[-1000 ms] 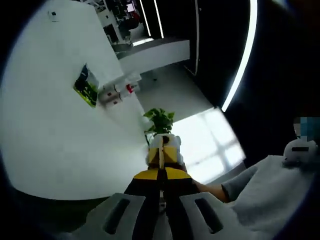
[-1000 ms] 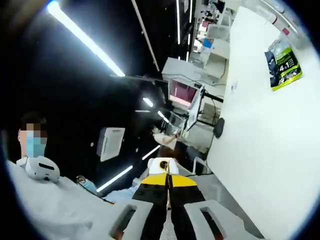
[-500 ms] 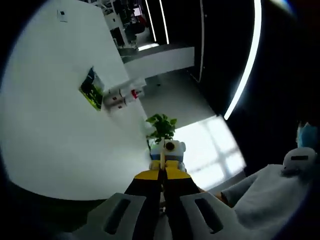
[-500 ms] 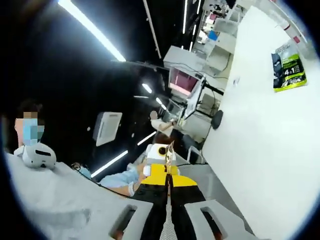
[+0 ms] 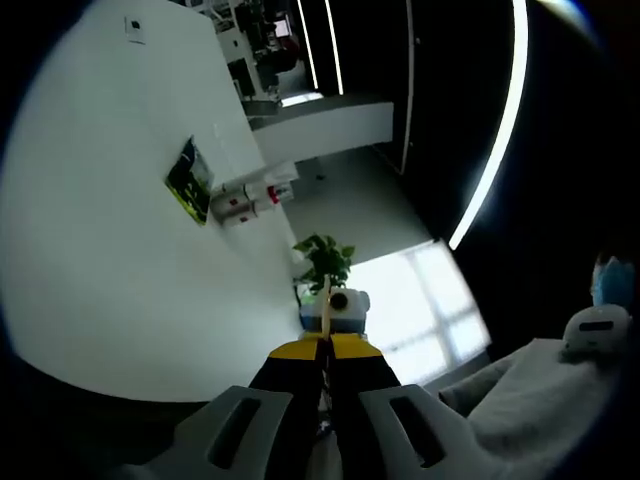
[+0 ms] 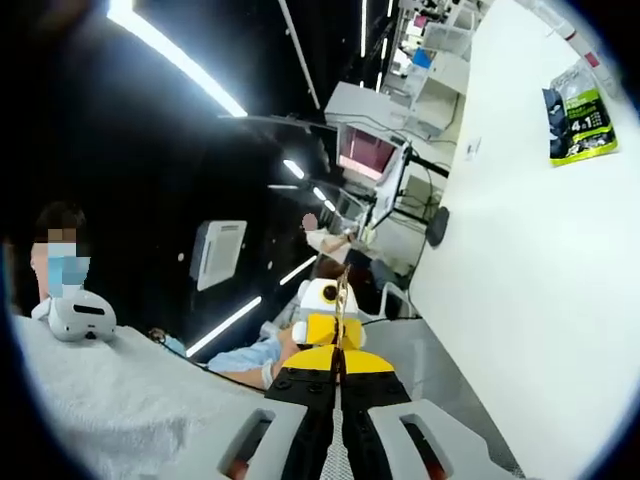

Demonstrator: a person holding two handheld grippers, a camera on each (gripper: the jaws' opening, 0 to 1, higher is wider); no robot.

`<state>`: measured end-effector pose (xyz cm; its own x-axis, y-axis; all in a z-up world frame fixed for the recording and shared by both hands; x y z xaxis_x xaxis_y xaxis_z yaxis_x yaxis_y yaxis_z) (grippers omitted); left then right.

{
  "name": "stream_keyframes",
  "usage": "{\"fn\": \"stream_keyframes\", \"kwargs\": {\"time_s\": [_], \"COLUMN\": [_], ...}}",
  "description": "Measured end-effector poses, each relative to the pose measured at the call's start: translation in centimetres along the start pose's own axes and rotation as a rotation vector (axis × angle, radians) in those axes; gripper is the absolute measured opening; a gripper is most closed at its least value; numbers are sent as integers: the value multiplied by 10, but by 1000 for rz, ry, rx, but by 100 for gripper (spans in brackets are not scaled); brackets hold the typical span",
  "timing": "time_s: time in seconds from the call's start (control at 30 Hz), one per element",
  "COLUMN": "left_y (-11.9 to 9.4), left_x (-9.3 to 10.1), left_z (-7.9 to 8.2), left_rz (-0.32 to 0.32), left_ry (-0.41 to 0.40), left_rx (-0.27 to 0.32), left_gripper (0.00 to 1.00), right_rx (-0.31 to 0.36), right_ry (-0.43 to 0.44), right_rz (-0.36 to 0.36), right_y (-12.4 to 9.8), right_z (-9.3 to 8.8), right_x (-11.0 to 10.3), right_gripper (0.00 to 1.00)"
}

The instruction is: Arrange the skincare products in the storage area until every visible bottle or jar stands upright without overlapping.

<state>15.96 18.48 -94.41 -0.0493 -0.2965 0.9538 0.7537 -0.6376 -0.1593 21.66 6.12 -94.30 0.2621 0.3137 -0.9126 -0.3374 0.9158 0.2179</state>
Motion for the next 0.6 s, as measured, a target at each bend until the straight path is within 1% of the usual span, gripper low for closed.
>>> {"fn": "stream_keyframes", "kwargs": {"time_s": [0.03,0.1,0.13,0.17,0.2,0.23,0.27,0.3,0.33,0.37,0.43,0.47,0.5,0.53,0.57,0.6], "left_y": [0,0,-1,-2,-4,-4,-6,-7,-8,-10,-14,-18,-21,-23,-29,-32], "left_x": [0,3,3,4,5,3,1,-1,-1,-1,-2,-6,-10,-14,-20,-24], "left_z": [1,2,2,4,6,10,14,17,20,22,25,29,32,35,40,44], "left_rz": [1,-19,-17,-15,0,31,72,103,142,161,199,245,285,322,400,438], "left_ry": [3,7,20,34,50,73,122,170,219,261,335,390,427,474,532,583], "left_rx": [4,16,16,26,36,61,69,61,50,28,-11,-25,-29,-27,-18,-7], "left_gripper": [0,0,0,2,5,7,11,13,15,16,16,15,16,17,20,22], "right_rx": [14,43,48,68,83,86,88,95,95,56,45,44,45,44,43,40], "right_ry": [44,15,16,22,10,4,2,-7,-16,-52,-71,-70,-71,-76,-85,-80], "right_rz": [12,7,5,9,-12,-24,-23,-26,-47,-85,-113,-115,-118,-126,-151,-164], "right_y": [1,0,0,-1,-2,-2,-2,-2,-1,-1,4,6,8,9,10,12], "right_z": [0,2,3,5,8,9,10,13,15,16,19,21,25,26,29,31], "right_x": [-1,0,0,0,2,2,2,3,5,9,11,11,13,14,17,19], "right_gripper": [0,0,0,0,0,0,0,0,0,0,0,0,0,0,0,0]}}
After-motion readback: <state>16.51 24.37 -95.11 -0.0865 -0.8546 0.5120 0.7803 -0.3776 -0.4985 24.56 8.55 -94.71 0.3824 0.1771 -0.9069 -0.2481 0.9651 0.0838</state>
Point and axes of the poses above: the point that each gripper's makers call its tool centre point, and the gripper's own axes: y roughly forward along the fingers, x roughly to its right, z roughly out of its top, the point moved 6 cm from there along -y, roughly backward along the fingers, and after that the axes turned 11 degrees about z, right-handed, at the moved point
